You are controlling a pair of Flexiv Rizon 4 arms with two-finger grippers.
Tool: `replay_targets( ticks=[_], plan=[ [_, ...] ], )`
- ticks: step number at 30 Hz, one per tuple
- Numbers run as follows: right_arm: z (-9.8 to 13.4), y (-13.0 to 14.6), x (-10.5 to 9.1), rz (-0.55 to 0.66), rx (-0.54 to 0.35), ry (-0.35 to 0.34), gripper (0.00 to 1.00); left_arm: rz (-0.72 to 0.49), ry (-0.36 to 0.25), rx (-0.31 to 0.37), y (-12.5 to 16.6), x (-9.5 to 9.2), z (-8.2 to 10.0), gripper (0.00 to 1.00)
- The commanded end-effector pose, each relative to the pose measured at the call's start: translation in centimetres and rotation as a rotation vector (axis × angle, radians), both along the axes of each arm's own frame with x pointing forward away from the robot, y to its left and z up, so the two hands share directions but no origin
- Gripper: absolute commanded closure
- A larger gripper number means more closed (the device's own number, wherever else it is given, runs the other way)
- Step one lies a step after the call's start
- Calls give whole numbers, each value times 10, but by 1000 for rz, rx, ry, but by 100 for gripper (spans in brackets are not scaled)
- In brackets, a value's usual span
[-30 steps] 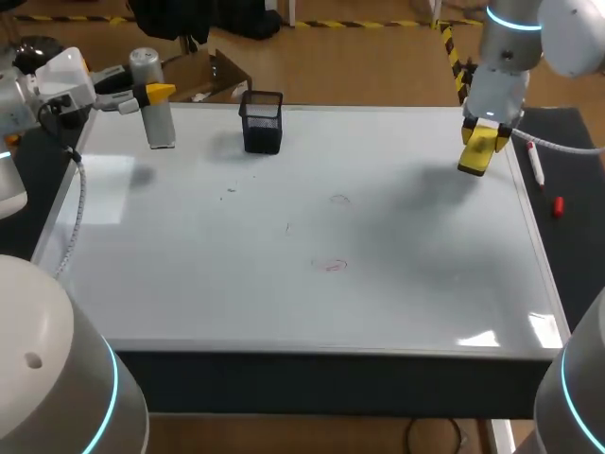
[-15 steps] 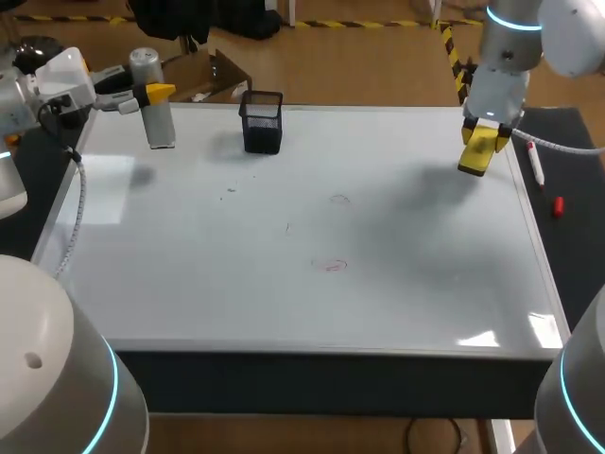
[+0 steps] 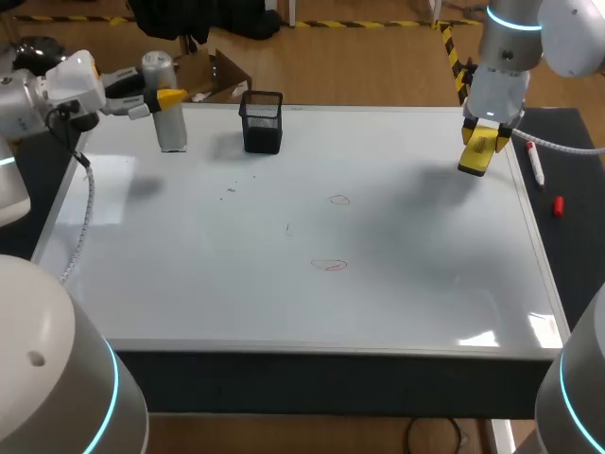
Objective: Pick up the inspection probe, press it on each red-marked spot on the whiteboard one by one, put down the probe, pick up the eraser, and wipe off all the red marks.
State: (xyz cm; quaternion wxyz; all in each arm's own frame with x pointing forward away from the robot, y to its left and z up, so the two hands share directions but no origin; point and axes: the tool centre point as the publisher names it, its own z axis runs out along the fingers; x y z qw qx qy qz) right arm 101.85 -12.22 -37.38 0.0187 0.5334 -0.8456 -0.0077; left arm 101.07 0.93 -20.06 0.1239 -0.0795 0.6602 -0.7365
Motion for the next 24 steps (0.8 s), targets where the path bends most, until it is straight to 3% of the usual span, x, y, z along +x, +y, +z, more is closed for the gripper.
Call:
replay_targets(
  ticks=[1, 15, 24],
  plan=[
    [0, -1, 1, 2, -3, 2, 100, -18, -4, 1, -23, -21, 5, 100],
    [0, -1, 1, 2, -3, 2, 100, -229, -8, -59, -123, -78, 6, 100],
    [0, -1, 1, 2, -3, 2, 100, -359, -2, -58, -183, -102, -3, 100]
  ],
)
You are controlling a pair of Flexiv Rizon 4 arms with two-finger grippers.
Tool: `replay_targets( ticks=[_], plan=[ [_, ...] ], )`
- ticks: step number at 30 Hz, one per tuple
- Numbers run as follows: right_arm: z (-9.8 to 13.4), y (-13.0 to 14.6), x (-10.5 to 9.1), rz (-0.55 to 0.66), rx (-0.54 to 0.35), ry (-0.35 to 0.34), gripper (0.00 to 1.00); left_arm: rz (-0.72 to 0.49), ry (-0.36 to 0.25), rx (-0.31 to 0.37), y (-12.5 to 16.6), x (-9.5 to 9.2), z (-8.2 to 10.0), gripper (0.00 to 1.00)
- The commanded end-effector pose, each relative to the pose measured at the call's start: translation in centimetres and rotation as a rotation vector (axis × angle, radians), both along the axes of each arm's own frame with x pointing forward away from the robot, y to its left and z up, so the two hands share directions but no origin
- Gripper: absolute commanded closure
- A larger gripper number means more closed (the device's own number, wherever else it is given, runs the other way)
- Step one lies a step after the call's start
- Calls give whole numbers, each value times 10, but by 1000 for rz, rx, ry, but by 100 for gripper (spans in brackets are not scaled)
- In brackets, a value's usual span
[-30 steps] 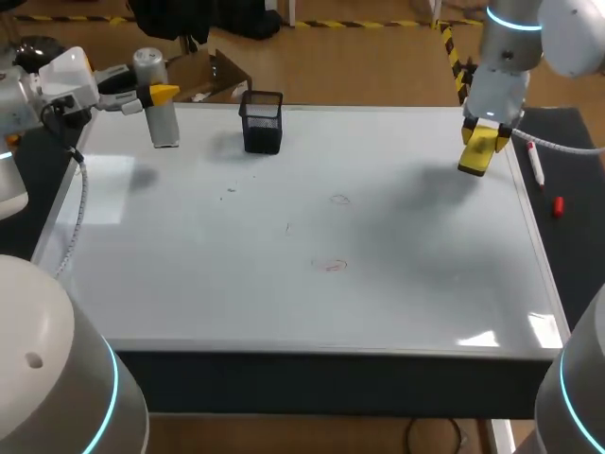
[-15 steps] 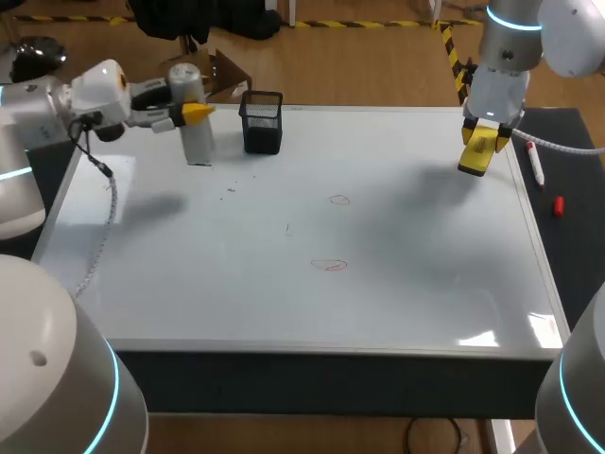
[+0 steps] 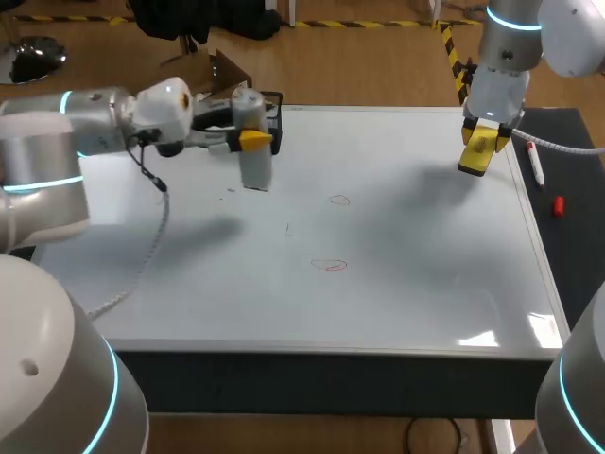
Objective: Pick up the inspection probe, press it on each red-marked spot on the whiteboard one by one, put down the probe, pick up the eraser, and wipe off all the red marks.
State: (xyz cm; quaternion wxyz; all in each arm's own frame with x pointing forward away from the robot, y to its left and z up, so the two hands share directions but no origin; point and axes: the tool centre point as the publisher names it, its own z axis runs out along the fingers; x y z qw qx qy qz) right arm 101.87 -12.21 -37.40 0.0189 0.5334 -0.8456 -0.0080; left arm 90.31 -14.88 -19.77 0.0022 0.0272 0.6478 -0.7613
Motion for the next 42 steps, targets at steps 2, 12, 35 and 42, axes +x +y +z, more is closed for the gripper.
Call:
replay_targets(
  ticks=[2, 12, 35, 42],
  plan=[
    [1, -1, 1, 3, -3, 1, 100, -56, -3, -9, -38, 2, -7, 100],
    [1, -1, 1, 3, -3, 1, 100, -141, -38, -8, -91, 8, -16, 100],
    [1, -1, 1, 3, -3, 1, 100, -99, 18, 14, -148, 20, -54, 100],
    [1, -1, 1, 3, -3, 1, 100, -68, 32, 14, -151, 31, -64, 100]
  ],
)
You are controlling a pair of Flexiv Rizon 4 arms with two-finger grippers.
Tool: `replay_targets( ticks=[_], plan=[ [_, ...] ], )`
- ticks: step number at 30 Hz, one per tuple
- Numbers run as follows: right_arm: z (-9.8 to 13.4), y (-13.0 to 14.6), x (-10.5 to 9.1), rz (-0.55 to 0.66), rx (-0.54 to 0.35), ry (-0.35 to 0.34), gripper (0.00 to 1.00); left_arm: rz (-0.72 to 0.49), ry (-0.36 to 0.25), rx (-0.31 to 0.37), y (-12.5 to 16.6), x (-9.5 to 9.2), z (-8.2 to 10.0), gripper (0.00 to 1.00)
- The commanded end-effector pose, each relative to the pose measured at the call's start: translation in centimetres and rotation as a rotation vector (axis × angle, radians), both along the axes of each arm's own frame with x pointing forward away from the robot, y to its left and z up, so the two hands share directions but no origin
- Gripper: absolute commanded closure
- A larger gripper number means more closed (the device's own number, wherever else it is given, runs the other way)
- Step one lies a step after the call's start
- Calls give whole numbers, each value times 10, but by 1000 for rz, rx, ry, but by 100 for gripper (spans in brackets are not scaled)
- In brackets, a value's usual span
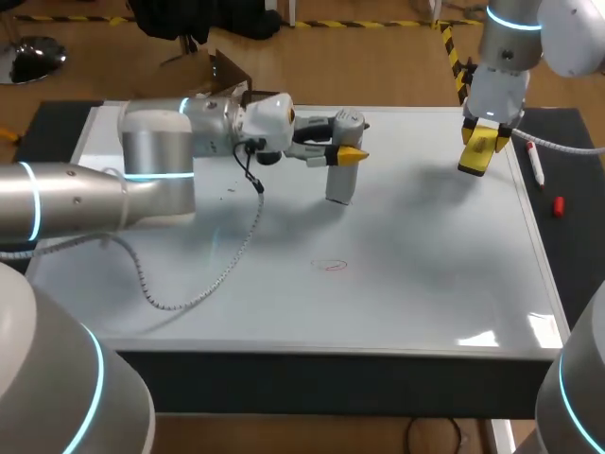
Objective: Pick up the inspection probe, press it on each red-marked spot on the whiteboard one by one, put down the probe, pick up the eraser, and wipe off all the red marks.
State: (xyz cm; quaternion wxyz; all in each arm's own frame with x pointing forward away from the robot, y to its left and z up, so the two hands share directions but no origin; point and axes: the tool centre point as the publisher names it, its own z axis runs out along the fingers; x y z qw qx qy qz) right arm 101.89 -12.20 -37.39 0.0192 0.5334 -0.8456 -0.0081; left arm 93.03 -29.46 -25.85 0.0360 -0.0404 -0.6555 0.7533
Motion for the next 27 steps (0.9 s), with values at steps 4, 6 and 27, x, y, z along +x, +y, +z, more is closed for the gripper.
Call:
replay_targets(
  ticks=[4, 6, 27],
  plan=[
    [1, -1, 1, 3, -3, 1, 100, 14, 9, -12, -8, 7, -6, 100],
    [1, -1, 1, 3, -3, 1, 100, 15, 14, -12, -10, 8, -8, 100],
    [1, -1, 1, 3, -3, 1, 100, 27, 7, 55, -3, 12, -30, 100]
  ],
)
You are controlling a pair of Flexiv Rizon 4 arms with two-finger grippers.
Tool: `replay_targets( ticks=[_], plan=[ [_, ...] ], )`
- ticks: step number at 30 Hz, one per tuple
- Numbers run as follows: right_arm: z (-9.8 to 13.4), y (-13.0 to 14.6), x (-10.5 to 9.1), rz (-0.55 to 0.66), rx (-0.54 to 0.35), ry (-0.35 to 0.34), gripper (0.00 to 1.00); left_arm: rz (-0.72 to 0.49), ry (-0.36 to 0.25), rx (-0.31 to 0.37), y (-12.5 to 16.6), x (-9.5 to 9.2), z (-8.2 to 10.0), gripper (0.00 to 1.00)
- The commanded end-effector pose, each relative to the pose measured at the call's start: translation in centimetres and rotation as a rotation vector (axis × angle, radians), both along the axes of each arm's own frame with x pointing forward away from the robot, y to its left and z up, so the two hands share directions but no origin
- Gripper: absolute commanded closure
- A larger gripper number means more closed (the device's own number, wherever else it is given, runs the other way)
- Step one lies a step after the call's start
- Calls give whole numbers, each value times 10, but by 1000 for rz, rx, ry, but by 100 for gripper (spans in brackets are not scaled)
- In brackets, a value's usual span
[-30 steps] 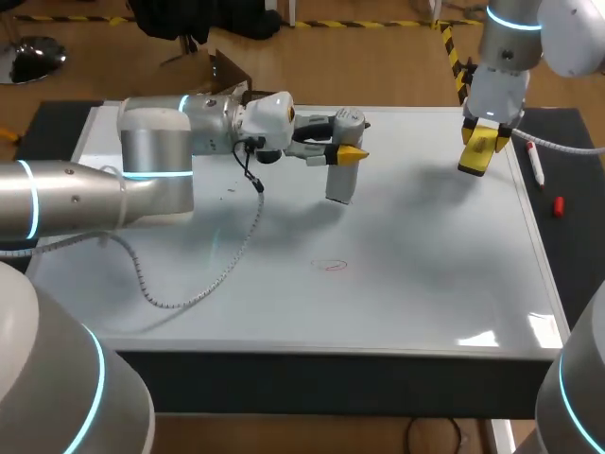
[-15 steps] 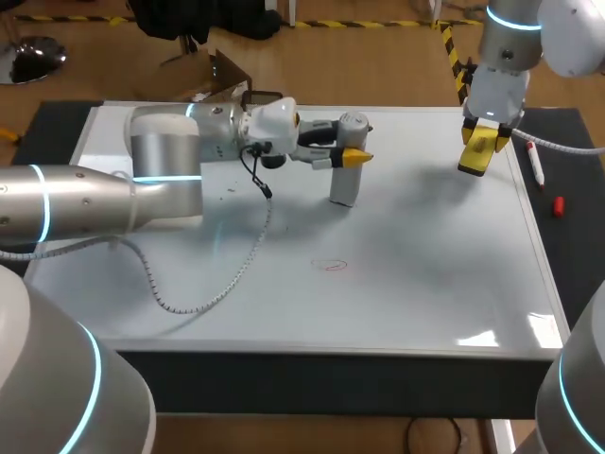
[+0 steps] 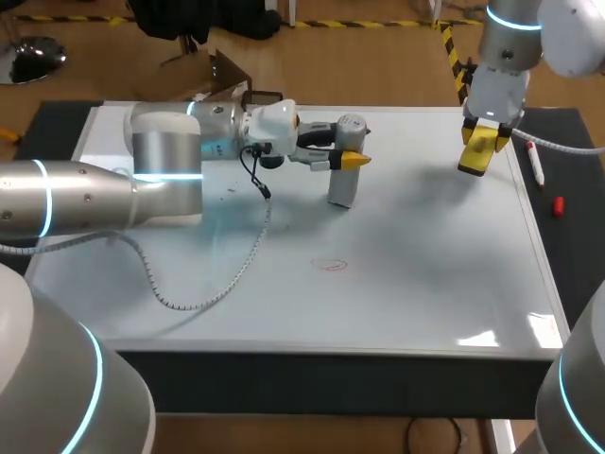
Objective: Pick up the inspection probe, press it on each red-marked spot on the whiteboard one by one, put down the probe, pick up the eraser, and wipe off all the red marks.
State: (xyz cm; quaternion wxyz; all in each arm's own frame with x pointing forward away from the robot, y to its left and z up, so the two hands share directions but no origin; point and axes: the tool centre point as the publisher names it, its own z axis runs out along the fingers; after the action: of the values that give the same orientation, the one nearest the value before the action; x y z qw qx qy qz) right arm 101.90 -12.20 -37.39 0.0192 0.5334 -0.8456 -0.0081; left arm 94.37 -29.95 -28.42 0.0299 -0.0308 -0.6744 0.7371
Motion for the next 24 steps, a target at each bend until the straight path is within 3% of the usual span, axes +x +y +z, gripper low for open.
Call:
replay_targets(
  ticks=[1, 14, 19, 24],
  plan=[
    [1, -1, 1, 2, -3, 1, 100, 5, 4, 7, 2, -2, -5, 100],
    [1, -1, 1, 2, -3, 1, 100, 4, 1, 5, 4, -5, -2, 100],
    [1, -1, 1, 2, -3, 1, 100, 3, -28, -62, 8, -14, 30, 100],
    [1, -1, 1, 2, -3, 1, 100, 8, -67, -87, 13, -19, 56, 100]
  ],
)
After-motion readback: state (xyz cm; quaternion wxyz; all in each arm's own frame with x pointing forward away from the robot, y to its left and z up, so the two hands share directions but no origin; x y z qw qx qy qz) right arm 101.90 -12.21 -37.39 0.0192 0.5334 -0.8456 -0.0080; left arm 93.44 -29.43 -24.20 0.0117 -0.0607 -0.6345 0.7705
